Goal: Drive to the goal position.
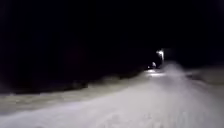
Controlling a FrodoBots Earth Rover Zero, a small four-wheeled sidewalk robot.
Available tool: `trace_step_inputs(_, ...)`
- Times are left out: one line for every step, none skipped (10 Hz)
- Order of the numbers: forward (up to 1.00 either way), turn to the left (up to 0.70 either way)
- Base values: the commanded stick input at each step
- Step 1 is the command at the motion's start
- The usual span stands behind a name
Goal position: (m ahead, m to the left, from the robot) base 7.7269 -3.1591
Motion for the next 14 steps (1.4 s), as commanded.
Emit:
trace_step_inputs(0.45,-0.45)
trace_step_inputs(0.46,0.0)
trace_step_inputs(0.49,0.0)
trace_step_inputs(0.49,0.0)
trace_step_inputs(0.49,0.0)
trace_step_inputs(0.48,0.0)
trace_step_inputs(0.65,0.0)
trace_step_inputs(0.7,0.0)
trace_step_inputs(0.7,0.02)
trace_step_inputs(0.7,0.23)
trace_step_inputs(0.7,0.28)
trace_step_inputs(0.7,0.18)
trace_step_inputs(0.7,0.1)
trace_step_inputs(0.7,0.09)
